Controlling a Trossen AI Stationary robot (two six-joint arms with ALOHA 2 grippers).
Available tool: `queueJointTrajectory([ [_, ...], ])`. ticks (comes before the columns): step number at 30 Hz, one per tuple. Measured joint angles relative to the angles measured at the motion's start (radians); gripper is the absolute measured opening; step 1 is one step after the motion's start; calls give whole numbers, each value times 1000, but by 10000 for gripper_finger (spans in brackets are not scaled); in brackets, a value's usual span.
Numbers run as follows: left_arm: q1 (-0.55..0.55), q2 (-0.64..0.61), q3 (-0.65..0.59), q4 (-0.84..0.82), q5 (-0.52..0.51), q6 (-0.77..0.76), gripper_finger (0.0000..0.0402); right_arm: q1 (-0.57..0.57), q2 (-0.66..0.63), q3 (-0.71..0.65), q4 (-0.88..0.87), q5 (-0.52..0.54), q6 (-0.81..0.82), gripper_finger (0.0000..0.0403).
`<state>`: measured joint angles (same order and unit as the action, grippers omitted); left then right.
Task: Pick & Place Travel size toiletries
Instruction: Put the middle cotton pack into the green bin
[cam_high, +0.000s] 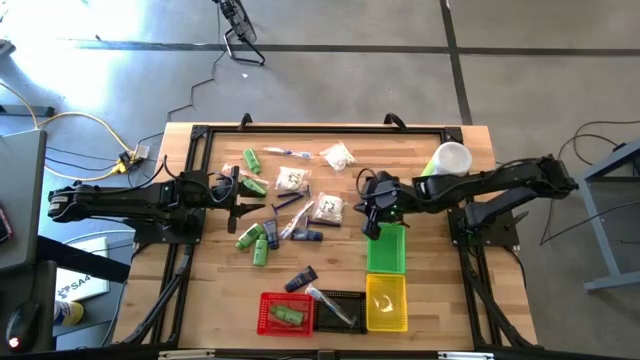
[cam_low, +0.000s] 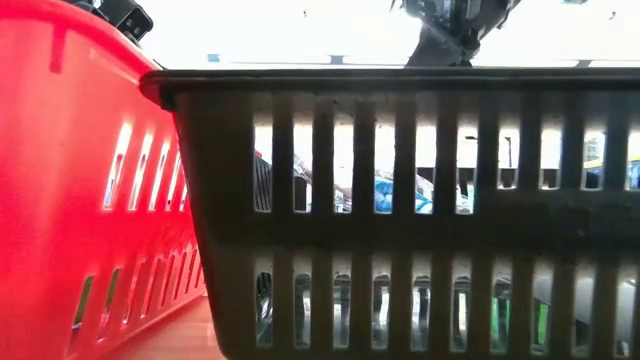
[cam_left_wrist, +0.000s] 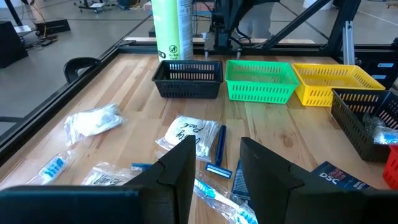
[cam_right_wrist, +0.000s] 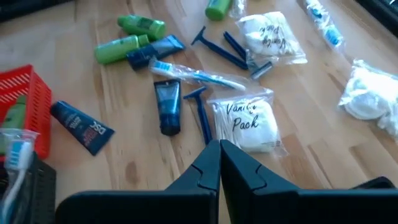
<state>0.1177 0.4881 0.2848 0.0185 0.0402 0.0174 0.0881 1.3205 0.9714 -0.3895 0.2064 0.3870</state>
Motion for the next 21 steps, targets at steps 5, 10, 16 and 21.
queueJointTrajectory([
  [5,0,0,0,0,0,-1,124,0,44,0,62,0,-28,3],
  [10,0,0,0,-7,0,-4,124,0,81,0,97,-4,-97,2],
  [16,0,0,-1,-25,0,-56,124,-1,89,0,112,-1,-108,2],
  [21,0,0,-1,-23,0,-101,124,-1,89,0,131,4,-107,2],
])
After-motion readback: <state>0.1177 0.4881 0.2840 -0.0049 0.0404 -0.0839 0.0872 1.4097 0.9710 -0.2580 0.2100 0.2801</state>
